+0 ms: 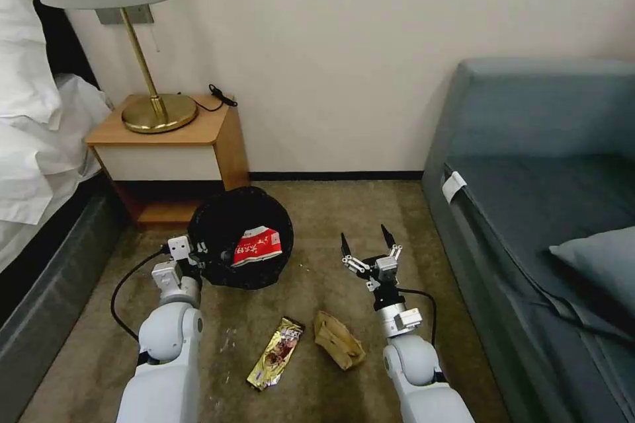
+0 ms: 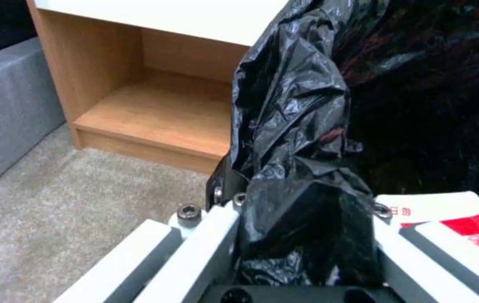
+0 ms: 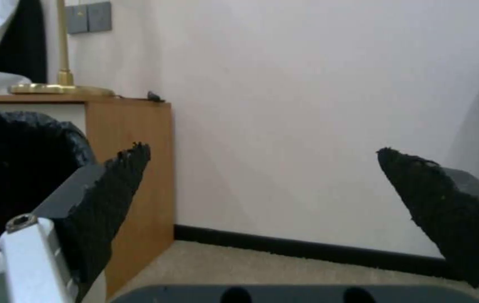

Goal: Pick up the trash bin, then pick up the garbage on the floor and place it into the trash bin.

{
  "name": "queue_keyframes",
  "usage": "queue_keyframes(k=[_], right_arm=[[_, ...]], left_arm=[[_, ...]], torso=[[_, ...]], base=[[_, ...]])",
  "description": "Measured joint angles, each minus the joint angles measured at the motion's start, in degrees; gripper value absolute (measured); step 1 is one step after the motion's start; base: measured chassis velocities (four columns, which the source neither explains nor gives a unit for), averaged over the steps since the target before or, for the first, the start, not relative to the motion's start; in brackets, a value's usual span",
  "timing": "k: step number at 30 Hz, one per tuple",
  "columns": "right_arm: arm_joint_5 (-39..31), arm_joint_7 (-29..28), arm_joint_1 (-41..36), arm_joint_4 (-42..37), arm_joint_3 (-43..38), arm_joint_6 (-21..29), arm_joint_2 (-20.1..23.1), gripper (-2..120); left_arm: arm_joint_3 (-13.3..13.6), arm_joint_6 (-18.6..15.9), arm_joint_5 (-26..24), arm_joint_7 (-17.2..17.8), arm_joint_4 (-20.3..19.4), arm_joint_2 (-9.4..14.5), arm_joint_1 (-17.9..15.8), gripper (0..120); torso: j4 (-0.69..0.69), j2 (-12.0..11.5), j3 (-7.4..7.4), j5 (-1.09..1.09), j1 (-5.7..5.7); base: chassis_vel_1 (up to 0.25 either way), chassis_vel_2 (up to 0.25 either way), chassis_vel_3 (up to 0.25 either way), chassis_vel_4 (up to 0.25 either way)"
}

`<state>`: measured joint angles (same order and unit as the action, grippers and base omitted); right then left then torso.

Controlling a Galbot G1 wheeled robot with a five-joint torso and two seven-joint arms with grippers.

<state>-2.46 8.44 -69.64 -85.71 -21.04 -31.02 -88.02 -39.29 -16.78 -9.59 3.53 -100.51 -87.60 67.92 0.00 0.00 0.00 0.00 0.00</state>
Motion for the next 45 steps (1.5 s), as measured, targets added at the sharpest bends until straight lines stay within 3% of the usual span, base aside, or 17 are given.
queue_keyframes(k=[7, 10, 12, 16, 23, 28, 32, 39, 45], right_arm=[[0.61, 1.92, 0.69, -0.02, 1.26, 0.22, 2.08, 100], [1.03, 4.85, 1.03, -0.47, 2.28, 1.98, 4.30, 100], [1.43, 10.42, 1.83, -1.17, 3.06, 5.39, 7.52, 100], [1.41, 13.94, 3.70, -1.06, 5.19, 8.09, 10.55, 100], [0.26, 16.64, 5.91, -0.45, 7.55, 9.99, 11.64, 100], [-2.24, 23.84, 6.32, 0.07, 9.93, 13.67, 13.53, 100], [-4.39, 23.79, 7.07, 1.70, 12.53, 15.41, 14.84, 100], [-7.16, 18.47, 8.36, 4.91, 17.80, 18.32, 18.13, 100], [-18.37, 9.42, 10.48, 6.28, 25.83, 25.95, 26.07, 100]], left_arm=[[-0.05, 0.00, -0.01, -0.04, -0.02, 0.05, 0.04, 1], [-0.07, 0.00, -0.02, -0.28, -0.29, 0.09, 0.16, 1], [-0.32, 0.01, -0.02, -0.69, -1.11, 0.10, 0.44, 1], [-0.62, 0.01, -0.08, -1.03, -2.07, -0.05, 0.98, 1], [-1.10, 0.09, -0.28, -1.07, -2.20, 0.01, 1.53, 1], [-1.27, -0.12, -0.59, -1.05, -2.60, 0.31, 0.76, 1], [-1.17, -0.37, -0.64, -1.02, -3.01, 0.29, 0.66, 1], [-0.92, -0.44, -0.44, -0.96, -3.06, 0.11, 0.80, 1], [-0.57, -0.41, 0.18, -0.86, -2.44, -0.19, 1.20, 1]], torso=[[0.00, 0.00, 0.00, 0.00, 0.00], [0.00, 0.00, 0.00, 0.01, 0.00], [0.00, 0.00, 0.00, -0.01, 0.00], [0.00, 0.00, 0.00, 0.00, 0.00], [0.00, 0.00, 0.00, 0.01, 0.00], [0.00, 0.00, 0.00, 0.01, 0.00], [0.00, 0.00, 0.00, 0.00, 0.00], [0.00, 0.00, 0.00, 0.01, 0.00], [0.00, 0.00, 0.01, 0.02, 0.00]], base=[[0.000, 0.000, 0.000, 0.000], [0.000, 0.000, 0.000, 0.000], [0.000, 0.000, 0.000, 0.000], [0.000, 0.000, 0.000, 0.000], [0.000, 0.000, 0.000, 0.000], [0.000, 0.000, 0.000, 0.000], [0.000, 0.000, 0.000, 0.000], [0.000, 0.000, 0.000, 0.000], [0.000, 0.000, 0.000, 0.000]])
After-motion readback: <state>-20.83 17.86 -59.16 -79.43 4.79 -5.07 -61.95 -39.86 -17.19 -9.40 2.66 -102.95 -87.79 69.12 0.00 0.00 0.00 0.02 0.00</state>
